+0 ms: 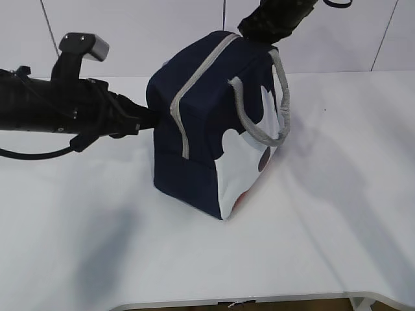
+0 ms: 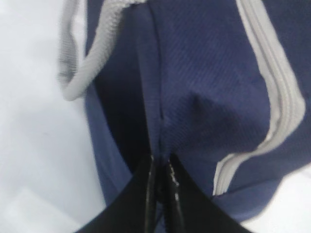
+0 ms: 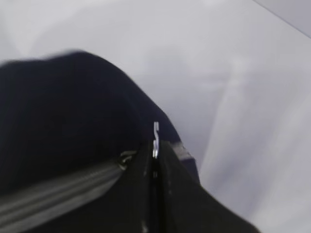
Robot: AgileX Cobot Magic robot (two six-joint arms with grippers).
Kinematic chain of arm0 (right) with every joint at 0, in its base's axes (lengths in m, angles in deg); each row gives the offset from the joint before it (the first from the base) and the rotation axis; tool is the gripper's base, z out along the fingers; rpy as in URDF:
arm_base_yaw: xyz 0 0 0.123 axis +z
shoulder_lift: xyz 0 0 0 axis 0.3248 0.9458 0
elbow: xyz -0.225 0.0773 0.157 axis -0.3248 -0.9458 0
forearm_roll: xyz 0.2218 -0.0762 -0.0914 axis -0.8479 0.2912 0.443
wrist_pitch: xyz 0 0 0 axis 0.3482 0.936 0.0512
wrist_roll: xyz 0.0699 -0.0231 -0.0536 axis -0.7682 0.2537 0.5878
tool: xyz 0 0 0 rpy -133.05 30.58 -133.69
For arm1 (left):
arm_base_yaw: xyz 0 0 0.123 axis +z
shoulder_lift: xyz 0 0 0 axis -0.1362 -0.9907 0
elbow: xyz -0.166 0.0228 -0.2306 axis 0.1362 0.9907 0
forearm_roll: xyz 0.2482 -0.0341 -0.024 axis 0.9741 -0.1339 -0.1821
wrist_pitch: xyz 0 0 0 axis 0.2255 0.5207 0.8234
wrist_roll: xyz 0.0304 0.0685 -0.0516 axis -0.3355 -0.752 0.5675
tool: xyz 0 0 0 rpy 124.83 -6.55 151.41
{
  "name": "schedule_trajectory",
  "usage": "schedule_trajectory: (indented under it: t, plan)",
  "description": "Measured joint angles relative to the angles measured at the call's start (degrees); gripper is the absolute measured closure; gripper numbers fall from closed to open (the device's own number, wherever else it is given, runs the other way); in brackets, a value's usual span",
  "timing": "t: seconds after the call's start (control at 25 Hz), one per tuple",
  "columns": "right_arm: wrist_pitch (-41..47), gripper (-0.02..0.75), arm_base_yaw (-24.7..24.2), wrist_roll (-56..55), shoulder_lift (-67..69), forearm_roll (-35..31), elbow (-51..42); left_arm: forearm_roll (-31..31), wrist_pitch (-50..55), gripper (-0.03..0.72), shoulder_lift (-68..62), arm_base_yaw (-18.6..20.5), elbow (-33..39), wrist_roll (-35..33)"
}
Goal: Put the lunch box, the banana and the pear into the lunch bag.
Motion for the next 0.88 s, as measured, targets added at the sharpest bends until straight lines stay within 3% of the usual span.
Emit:
schedule_trajectory:
  t: [0.16, 0.88]
  plan:
    - [-0.06, 0.72, 0.0, -0.47, -4.25, -2.6, -3.78, 0.18, -1.96, 0.704, -0.19, 0.77, -2.36, -0.51]
    - [-0.42, 0.72, 0.0, 1.06, -33.04, -9.64, -47.43, 0.07, -7.54, 0.704, -0.22, 0.99, -4.8, -14.88]
